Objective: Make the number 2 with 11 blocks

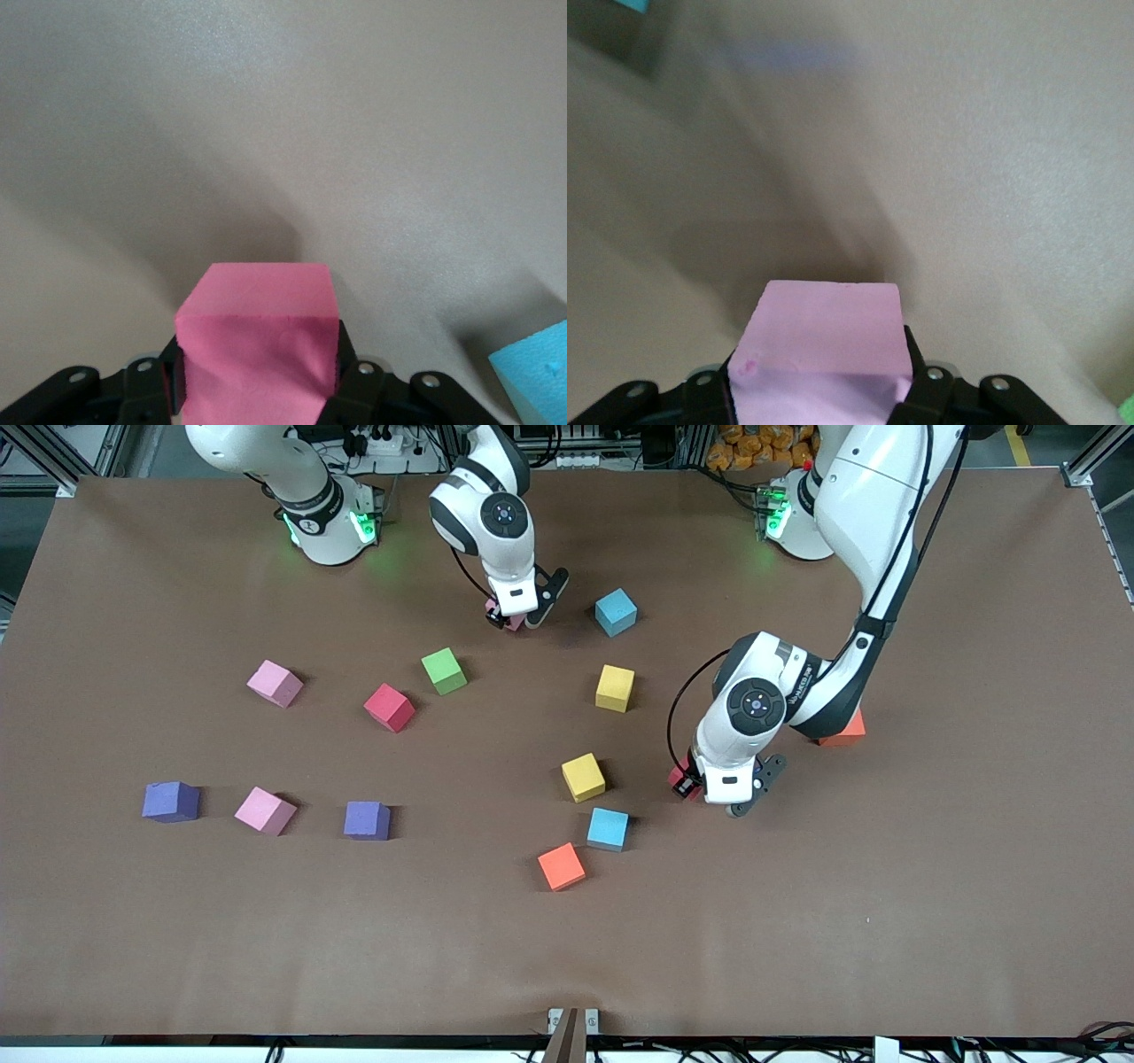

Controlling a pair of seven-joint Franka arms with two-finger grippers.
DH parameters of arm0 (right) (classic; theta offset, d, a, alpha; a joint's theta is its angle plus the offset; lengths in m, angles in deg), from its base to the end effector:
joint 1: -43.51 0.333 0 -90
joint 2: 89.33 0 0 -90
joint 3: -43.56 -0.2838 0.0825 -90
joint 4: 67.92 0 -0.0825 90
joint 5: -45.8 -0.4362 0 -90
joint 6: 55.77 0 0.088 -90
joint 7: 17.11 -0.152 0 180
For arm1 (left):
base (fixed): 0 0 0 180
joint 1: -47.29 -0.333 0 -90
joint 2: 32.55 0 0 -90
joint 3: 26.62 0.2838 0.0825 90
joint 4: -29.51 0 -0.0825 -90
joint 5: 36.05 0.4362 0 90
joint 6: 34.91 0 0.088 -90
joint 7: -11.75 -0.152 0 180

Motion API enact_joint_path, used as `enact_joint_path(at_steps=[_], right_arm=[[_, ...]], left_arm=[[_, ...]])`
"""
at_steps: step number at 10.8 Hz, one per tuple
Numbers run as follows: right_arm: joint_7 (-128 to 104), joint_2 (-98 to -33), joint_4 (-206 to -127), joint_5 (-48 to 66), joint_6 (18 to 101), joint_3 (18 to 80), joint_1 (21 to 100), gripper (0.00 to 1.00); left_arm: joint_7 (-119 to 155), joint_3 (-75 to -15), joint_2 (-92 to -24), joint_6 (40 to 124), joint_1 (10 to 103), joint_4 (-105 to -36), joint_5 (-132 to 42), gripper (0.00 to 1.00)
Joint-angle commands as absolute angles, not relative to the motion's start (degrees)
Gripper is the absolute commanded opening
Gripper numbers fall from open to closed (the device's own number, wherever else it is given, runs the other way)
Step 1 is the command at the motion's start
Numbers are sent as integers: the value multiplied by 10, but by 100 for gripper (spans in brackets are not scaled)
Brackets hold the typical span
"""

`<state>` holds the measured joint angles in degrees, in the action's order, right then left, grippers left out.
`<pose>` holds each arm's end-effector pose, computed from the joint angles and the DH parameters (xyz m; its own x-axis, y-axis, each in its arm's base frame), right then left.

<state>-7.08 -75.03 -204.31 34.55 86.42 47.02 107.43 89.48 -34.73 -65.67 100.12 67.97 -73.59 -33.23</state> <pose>0.2452 0.4364 0.0847 0.4719 0.8711 -0.1361 0.8672 -0.4865 -0.1063 0.5890 -0.3227 0.1176 0.6658 0.7448 -0.0449 0.7454 -0.6666 -0.0046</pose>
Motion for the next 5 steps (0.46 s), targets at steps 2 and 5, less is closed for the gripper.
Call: enact_joint_path(at_steps=[2,5], right_arm=[[-9,-776,-2048,448,857,462,1071,26],[-5,-769,-2047,493,863,462,1073,26]], left_arm=[[919,-348,-645,994,678,-747,-344,0],[936,-348,-644,995,676,-747,-356,0]])
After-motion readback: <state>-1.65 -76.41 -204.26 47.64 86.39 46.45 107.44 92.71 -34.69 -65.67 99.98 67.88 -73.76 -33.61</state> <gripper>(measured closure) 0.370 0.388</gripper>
